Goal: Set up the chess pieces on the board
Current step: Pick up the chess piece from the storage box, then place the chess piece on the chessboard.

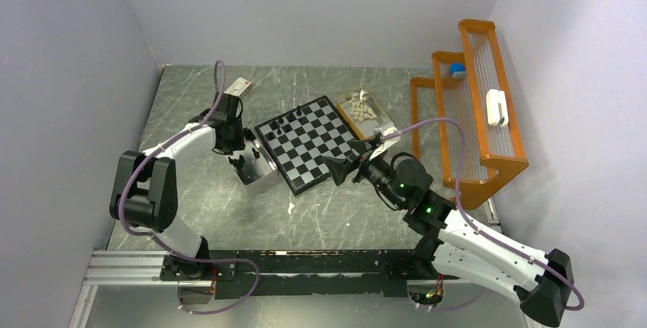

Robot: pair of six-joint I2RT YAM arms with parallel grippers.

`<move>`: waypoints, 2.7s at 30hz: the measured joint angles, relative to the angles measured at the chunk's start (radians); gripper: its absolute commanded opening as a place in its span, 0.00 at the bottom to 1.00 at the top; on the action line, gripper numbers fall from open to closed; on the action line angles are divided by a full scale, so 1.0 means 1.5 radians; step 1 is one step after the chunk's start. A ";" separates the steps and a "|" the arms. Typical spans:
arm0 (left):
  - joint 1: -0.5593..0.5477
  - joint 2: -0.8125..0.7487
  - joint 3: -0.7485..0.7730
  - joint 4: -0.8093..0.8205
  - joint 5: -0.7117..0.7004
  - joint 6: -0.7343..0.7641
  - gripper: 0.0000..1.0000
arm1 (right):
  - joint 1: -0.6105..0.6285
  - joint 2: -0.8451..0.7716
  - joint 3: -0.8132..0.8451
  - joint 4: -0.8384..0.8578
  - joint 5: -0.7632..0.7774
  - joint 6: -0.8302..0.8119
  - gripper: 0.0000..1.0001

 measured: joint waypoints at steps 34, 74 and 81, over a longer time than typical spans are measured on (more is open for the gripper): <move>0.000 0.076 0.033 -0.037 0.054 0.034 0.17 | 0.000 -0.002 -0.007 0.002 0.001 -0.001 1.00; -0.164 0.199 0.435 -0.165 0.013 0.087 0.11 | 0.000 -0.029 -0.008 -0.003 0.003 -0.003 1.00; -0.214 0.309 0.531 -0.161 0.018 0.086 0.11 | 0.000 -0.030 -0.008 -0.006 0.008 -0.003 1.00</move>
